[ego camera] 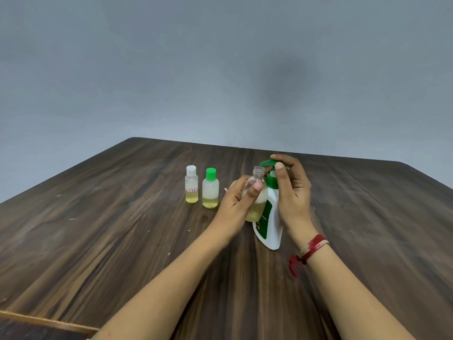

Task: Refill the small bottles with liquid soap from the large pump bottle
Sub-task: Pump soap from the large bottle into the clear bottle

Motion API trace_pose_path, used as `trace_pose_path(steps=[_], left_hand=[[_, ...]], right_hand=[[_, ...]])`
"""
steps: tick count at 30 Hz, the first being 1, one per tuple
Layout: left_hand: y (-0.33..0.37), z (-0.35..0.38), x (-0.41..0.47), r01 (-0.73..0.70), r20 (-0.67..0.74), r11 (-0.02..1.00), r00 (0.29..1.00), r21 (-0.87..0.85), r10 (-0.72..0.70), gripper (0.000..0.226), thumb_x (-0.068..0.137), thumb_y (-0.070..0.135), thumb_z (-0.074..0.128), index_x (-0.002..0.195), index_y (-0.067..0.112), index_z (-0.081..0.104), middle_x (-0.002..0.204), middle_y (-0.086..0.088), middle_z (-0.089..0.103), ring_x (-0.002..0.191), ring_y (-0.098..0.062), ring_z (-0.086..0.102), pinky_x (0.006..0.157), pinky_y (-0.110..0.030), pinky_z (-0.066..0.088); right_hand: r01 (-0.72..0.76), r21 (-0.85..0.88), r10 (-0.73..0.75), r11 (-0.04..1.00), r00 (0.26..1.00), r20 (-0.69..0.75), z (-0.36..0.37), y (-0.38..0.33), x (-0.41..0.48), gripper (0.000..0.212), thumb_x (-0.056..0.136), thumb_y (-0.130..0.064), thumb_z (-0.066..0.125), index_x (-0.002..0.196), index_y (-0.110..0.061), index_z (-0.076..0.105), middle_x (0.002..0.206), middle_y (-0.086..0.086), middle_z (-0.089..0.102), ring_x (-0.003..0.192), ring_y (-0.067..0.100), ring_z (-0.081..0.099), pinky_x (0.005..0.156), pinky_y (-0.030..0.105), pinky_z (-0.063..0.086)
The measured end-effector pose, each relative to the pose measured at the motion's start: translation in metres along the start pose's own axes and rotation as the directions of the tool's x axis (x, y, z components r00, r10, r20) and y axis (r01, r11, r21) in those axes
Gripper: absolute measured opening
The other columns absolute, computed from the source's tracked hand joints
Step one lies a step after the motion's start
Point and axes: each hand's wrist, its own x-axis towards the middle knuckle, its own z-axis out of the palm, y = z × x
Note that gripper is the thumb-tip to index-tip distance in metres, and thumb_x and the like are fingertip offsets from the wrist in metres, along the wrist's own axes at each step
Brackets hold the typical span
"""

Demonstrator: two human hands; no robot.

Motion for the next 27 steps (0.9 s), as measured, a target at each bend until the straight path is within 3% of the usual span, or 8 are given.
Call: trace_pose_path(steps=[9, 15, 19, 23, 27], left_hand=[[0.0, 0.0007, 0.0003, 0.009, -0.008, 1.0, 1.0, 0.022, -0.009, 0.063, 0.074, 0.077, 0.055, 0.105, 0.024, 0.063, 0.109, -0.015, 0.062, 0.106, -0.024, 0.058, 0.093, -0.041, 0.046], [0.0002, 0.0006, 0.001, 0.009, -0.003, 1.0, 1.0, 0.018, -0.009, 0.055, 0.073, 0.079, 0.054, 0.1, 0.031, 0.064, 0.101, -0.001, 0.064, 0.106, -0.026, 0.057, 0.092, -0.041, 0.046], [0.0014, 0.0011, 0.0007, 0.009, -0.011, 1.0, 1.0, 0.024, -0.009, 0.059, 0.072, 0.08, 0.054, 0.102, 0.03, 0.064, 0.103, -0.004, 0.064, 0.107, -0.023, 0.057, 0.092, -0.037, 0.046], [0.0017, 0.0019, 0.001, 0.014, -0.007, 1.0, 1.0, 0.024, -0.014, 0.047, 0.072, 0.079, 0.054, 0.097, 0.041, 0.065, 0.11, -0.013, 0.064, 0.114, -0.033, 0.055, 0.101, -0.051, 0.043], [0.0007, 0.0018, 0.0009, 0.007, -0.001, 1.0, 1.0, 0.021, -0.007, 0.047, 0.072, 0.08, 0.054, 0.097, 0.042, 0.065, 0.112, -0.015, 0.063, 0.115, -0.033, 0.054, 0.102, -0.056, 0.041]], right_hand=[[-0.01, 0.003, 0.01, 1.0, 1.0, 0.013, -0.0006, -0.0023, 0.0011, 0.013, 0.092, -0.013, 0.048, 0.097, -0.018, 0.06, 0.085, -0.017, 0.066, 0.08, 0.004, 0.064, 0.07, 0.017, 0.05], [0.0, 0.005, 0.0, 1.0, 1.0, 0.021, -0.0005, -0.0032, -0.0003, 0.015, 0.096, -0.013, 0.048, 0.102, -0.019, 0.06, 0.09, -0.018, 0.067, 0.085, 0.005, 0.064, 0.073, 0.017, 0.051], [-0.014, 0.014, 0.014, 1.0, 1.0, 0.016, 0.0001, -0.0029, -0.0005, 0.015, 0.095, -0.014, 0.049, 0.102, -0.019, 0.061, 0.092, -0.016, 0.068, 0.086, 0.006, 0.065, 0.073, 0.018, 0.051], [-0.022, 0.021, 0.022, 1.0, 1.0, 0.012, -0.0012, -0.0012, 0.0008, 0.013, 0.092, -0.018, 0.051, 0.099, -0.017, 0.061, 0.091, -0.004, 0.066, 0.081, 0.01, 0.064, 0.071, 0.019, 0.051], [-0.021, 0.018, 0.021, 1.0, 1.0, 0.021, -0.0017, -0.0012, 0.0014, 0.012, 0.091, -0.018, 0.051, 0.097, -0.016, 0.061, 0.085, -0.012, 0.067, 0.079, 0.009, 0.063, 0.07, 0.019, 0.051]])
